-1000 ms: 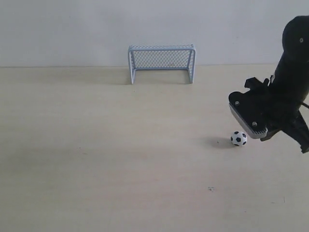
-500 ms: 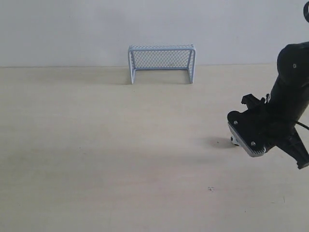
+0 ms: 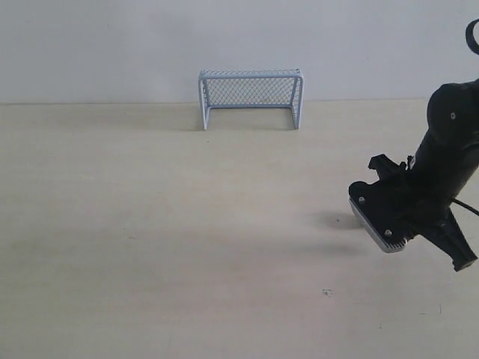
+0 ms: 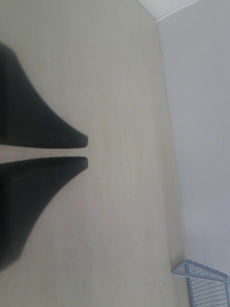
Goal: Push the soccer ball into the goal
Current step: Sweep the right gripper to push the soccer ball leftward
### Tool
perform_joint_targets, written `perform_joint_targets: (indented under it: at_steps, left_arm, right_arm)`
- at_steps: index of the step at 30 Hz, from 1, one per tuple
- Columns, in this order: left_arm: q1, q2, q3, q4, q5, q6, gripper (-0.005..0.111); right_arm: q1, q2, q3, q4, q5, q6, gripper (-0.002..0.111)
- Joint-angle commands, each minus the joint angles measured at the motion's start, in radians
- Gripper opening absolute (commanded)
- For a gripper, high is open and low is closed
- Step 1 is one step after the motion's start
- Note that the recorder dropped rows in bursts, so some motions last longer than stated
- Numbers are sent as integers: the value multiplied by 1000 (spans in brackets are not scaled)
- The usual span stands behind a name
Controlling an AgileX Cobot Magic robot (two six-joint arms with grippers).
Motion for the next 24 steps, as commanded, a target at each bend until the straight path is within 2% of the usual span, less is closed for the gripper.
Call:
perform_joint_targets:
  at_steps: [1, 24]
  left_arm:
    - [2, -2, -4, 2, -3, -9, 6]
    - [2, -2, -4, 2, -3, -9, 6]
  right_arm:
    - [0, 6, 4, -73, 14, 34, 0]
    - [0, 9, 4, -76, -69, 57, 0]
